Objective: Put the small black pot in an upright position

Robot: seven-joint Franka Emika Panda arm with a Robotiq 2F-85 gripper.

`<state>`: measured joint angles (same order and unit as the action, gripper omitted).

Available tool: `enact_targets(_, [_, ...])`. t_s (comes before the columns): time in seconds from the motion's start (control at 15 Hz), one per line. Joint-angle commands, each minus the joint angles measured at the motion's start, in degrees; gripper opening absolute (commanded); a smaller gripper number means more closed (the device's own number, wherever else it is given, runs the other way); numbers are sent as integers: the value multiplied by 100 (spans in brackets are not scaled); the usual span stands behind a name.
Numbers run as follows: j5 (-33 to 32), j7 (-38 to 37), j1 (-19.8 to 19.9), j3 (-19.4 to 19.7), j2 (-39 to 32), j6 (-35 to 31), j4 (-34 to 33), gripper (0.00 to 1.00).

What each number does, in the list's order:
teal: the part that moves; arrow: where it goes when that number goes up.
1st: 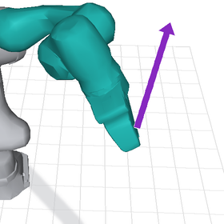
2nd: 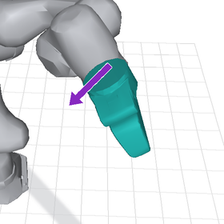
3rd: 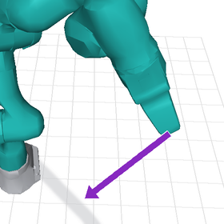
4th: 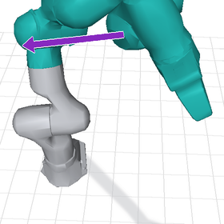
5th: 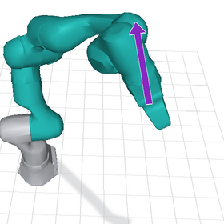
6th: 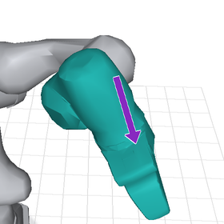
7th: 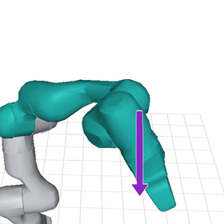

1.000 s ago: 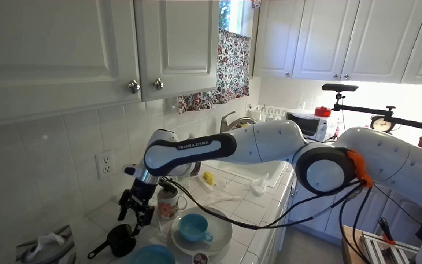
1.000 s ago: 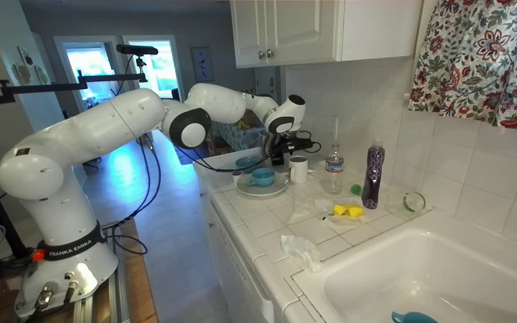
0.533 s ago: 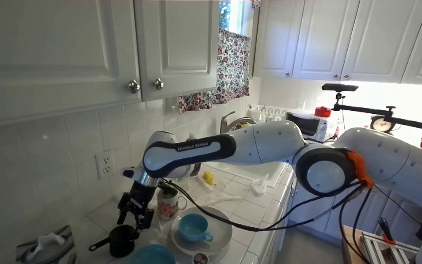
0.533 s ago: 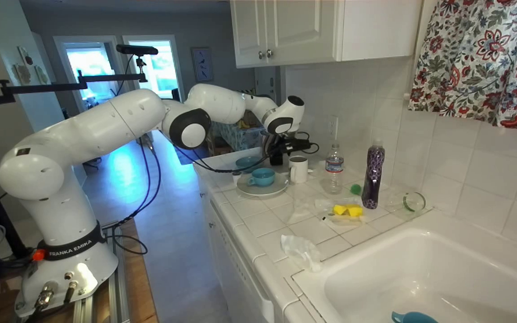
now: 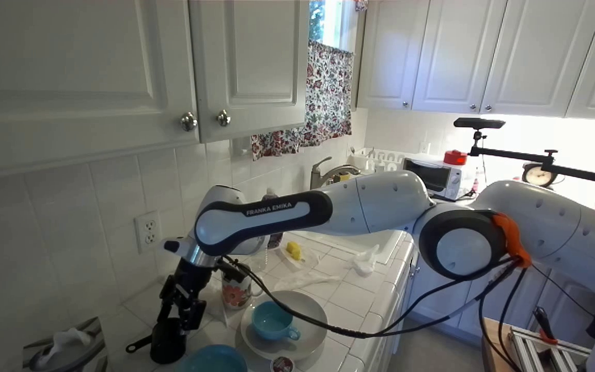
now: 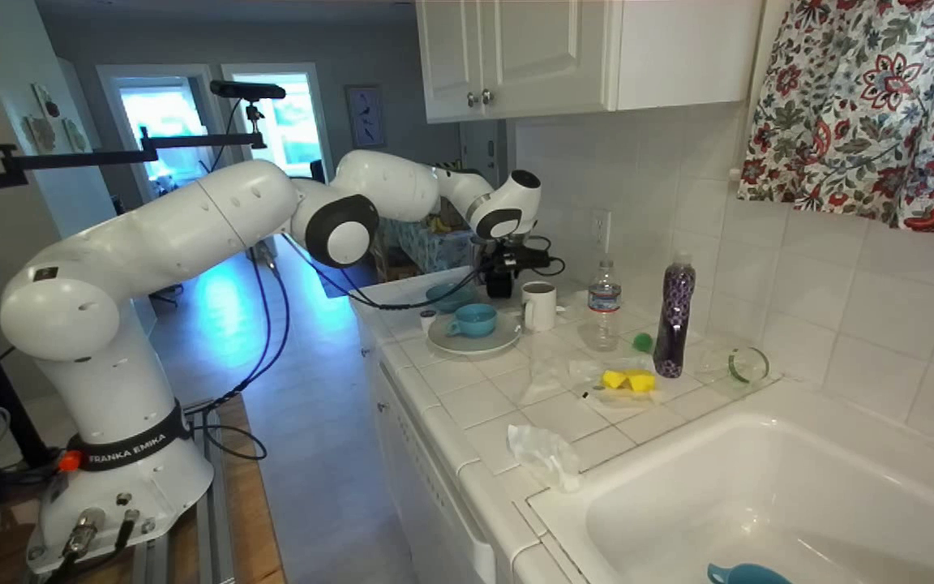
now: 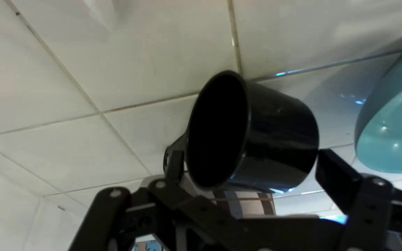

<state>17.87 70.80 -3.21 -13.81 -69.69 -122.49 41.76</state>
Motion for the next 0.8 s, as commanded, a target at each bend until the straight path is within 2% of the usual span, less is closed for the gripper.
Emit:
enact_targets(0.0, [41, -615, -105, 99, 187, -403, 240, 91])
enact_targets(0.13, [48, -899, -126, 100, 255, -479, 362, 84])
enact_targets(0.27, [57, -1100, -125, 77, 315, -452, 455, 84])
enact_targets(0.53, [105, -1252, -89, -28, 462, -453, 577, 93])
enact_targets(0.6, [100, -1302, -87, -21, 527, -486, 650, 98])
enact_targets(0.73, [104, -1425, -63, -8, 654, -525, 800, 100])
